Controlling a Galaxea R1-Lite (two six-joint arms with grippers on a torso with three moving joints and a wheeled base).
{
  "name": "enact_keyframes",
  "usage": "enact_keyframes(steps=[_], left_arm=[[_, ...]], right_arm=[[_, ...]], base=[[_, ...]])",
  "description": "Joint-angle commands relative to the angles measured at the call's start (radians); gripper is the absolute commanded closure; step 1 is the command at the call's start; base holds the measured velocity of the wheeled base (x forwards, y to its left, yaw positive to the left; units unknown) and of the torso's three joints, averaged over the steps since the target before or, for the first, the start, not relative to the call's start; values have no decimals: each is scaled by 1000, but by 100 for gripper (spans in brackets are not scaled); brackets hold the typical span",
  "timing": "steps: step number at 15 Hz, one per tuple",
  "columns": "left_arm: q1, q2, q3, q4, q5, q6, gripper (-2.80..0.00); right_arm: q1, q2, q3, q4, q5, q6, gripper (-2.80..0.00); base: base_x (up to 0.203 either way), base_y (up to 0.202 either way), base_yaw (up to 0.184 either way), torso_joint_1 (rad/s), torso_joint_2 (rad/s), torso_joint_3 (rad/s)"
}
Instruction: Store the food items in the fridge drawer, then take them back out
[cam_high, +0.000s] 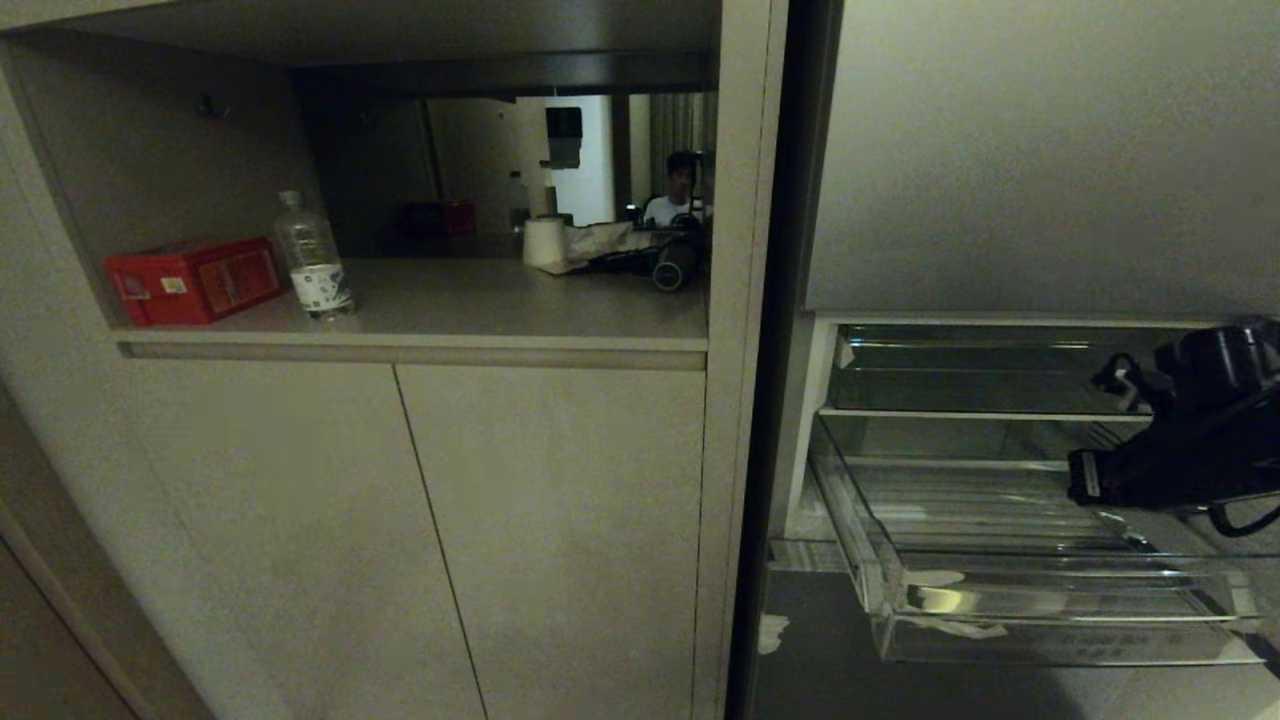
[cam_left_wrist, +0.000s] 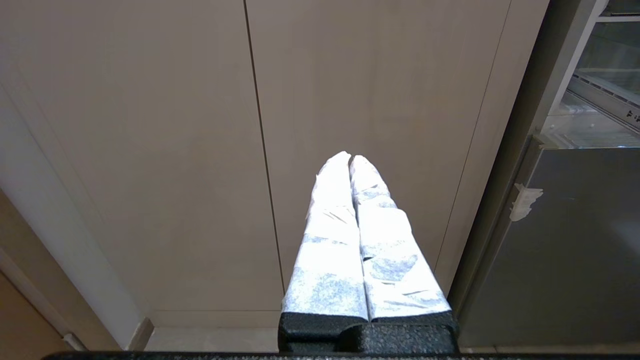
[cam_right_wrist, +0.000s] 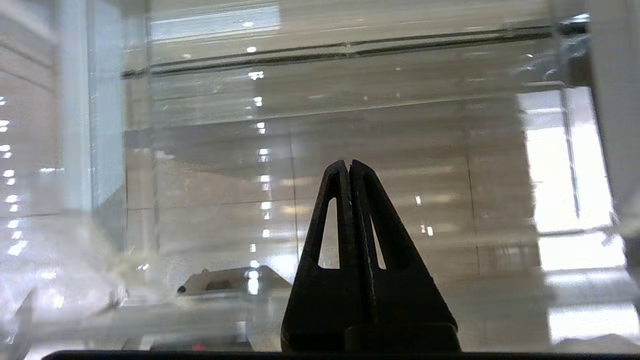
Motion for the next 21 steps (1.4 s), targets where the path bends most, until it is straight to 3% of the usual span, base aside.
enact_keyframes(steps=[1,5,11,14,18,21], left_arm=[[0,2,0,0,0,0,0],[0,2,0,0,0,0,0],[0,2,0,0,0,0,0],[0,2,0,0,0,0,0],[0,2,0,0,0,0,0],[0,2,0,0,0,0,0]], right_arm=[[1,-156,76,-1,0,-6,0],[1,-475,264,-2,2,-20,0],[1,-1071,538,-29,117,-33,0],[2,-1319,674,-36,128,-39,0],[163,-1501,864,-48,-19,-51,0],[196,-1685,988,-54,-55,-104,0]], base=[[0,0,0,0,0,0],[0,0,0,0,0,0],[0,0,0,0,0,0],[0,0,0,0,0,0],[0,0,0,0,0,0],[0,0,0,0,0,0]])
